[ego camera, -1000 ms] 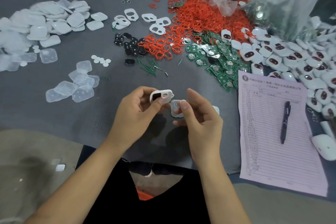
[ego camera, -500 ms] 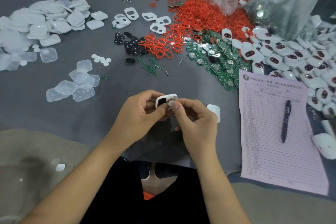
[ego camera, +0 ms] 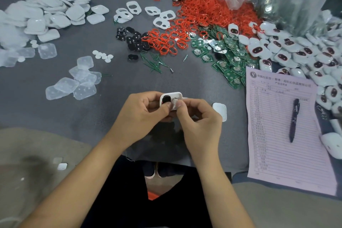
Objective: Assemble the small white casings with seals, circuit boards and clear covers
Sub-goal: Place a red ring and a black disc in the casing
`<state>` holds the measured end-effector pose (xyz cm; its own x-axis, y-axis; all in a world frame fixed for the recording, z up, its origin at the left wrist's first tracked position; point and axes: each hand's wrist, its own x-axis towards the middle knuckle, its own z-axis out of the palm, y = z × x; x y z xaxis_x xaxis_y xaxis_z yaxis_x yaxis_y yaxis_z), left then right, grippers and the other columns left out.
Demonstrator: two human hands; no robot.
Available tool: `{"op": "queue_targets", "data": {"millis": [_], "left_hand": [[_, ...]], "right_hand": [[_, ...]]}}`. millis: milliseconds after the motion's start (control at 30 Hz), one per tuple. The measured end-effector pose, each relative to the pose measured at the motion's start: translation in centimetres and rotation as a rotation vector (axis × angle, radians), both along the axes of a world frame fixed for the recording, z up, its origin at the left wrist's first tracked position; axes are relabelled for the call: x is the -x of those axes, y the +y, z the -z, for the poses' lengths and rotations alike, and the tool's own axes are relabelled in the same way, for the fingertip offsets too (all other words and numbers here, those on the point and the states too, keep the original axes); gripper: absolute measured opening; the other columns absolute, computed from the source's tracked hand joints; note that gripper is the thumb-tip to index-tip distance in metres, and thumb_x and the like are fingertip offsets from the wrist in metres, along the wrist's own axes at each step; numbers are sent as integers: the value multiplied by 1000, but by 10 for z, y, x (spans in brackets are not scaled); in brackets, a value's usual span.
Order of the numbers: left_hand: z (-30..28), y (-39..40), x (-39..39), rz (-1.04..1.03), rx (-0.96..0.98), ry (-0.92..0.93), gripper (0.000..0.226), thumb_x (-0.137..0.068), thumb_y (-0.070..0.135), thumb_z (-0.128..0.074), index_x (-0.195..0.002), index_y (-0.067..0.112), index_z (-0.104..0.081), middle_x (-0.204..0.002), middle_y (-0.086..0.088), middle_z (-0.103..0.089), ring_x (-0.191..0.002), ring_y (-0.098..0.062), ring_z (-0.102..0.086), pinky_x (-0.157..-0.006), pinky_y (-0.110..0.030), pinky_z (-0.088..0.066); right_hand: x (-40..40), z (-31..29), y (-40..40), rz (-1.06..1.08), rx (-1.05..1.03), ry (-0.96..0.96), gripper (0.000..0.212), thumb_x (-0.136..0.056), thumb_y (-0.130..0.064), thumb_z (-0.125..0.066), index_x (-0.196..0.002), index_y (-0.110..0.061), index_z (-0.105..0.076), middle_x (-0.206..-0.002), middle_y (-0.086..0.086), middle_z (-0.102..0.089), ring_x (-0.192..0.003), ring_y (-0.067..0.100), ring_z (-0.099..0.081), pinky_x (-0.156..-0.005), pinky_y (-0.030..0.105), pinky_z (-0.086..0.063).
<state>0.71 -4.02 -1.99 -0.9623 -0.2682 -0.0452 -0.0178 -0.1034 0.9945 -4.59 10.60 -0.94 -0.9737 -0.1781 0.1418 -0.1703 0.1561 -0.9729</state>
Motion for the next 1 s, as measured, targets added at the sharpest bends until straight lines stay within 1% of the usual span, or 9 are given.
{"op": "queue_targets", "data": {"millis": [233,333,467,567,633,733,800,900,1000], "left_hand": [[0,0,1,26,53,-8,19,-100,9,-67,-118,9,-73,-102,-1,-81,-96,-21,-78,-80,-32,-64],[-1,1,0,31,33,14,19,-99,12,-67,-117,10,-73,-104,0,-81,-99,-20,-78,-80,-28,-63],[0,2,1,18,79,21,17,-101,16,-66,-115,11,-75,-101,0,-81,-96,-19,-78,-79,-30,-64],[1,1,1,-13,99,35,17,-99,22,-68,-113,16,-76,-96,2,-81,-88,-18,-79,-74,-24,-63],[1,1,1,-20,73,30,18,-98,24,-69,-112,18,-77,-95,-1,-81,-86,-21,-79,-73,-27,-63],[4,-2,0,-12,96,25,14,-99,19,-70,-110,16,-77,-96,-4,-80,-88,-24,-79,-76,-33,-65],[5,-3,1,1,87,20,12,-99,16,-70,-108,15,-76,-95,-6,-80,-88,-25,-79,-78,-35,-65],[5,-2,1,-7,77,9,12,-97,17,-72,-107,12,-76,-93,-6,-80,-88,-24,-79,-78,-34,-65],[4,4,0,-44,132,18,21,-98,23,-71,-114,11,-76,-95,-2,-80,-88,-21,-79,-75,-34,-65]], "right_hand": [[-3,2,-4,29,-35,32,16,-93,-20,-76,-79,-23,-69,-72,5,-67,-65,24,-61,-63,35,-52],[-4,2,-5,34,-52,46,16,-92,-25,-74,-78,-21,-67,-68,5,-63,-62,21,-57,-59,30,-48],[-4,4,-4,34,-86,74,18,-91,-21,-75,-78,-20,-63,-68,3,-62,-61,16,-56,-58,24,-46],[-2,2,-3,-3,-62,66,14,-93,-22,-73,-90,-23,-59,-79,-5,-65,-65,16,-60,-59,25,-49],[1,0,-1,-70,-26,41,9,-96,-26,-69,-102,-27,-62,-89,-10,-68,-69,14,-65,-62,22,-52],[6,-1,3,-158,-61,-6,6,-99,-26,-67,-100,-28,-72,-86,-6,-74,-74,16,-70,-63,35,-58],[10,-2,6,-186,-77,-40,10,-100,-23,-68,-95,-28,-74,-82,-4,-74,-72,16,-71,-60,38,-59],[14,-3,7,-233,-60,-88,11,-100,-20,-67,-93,-25,-74,-81,-1,-75,-70,19,-71,-52,28,-55],[16,-1,4,-224,-80,-87,12,-101,-19,-66,-92,-25,-72,-80,-8,-74,-70,10,-69,-57,24,-53]]}}
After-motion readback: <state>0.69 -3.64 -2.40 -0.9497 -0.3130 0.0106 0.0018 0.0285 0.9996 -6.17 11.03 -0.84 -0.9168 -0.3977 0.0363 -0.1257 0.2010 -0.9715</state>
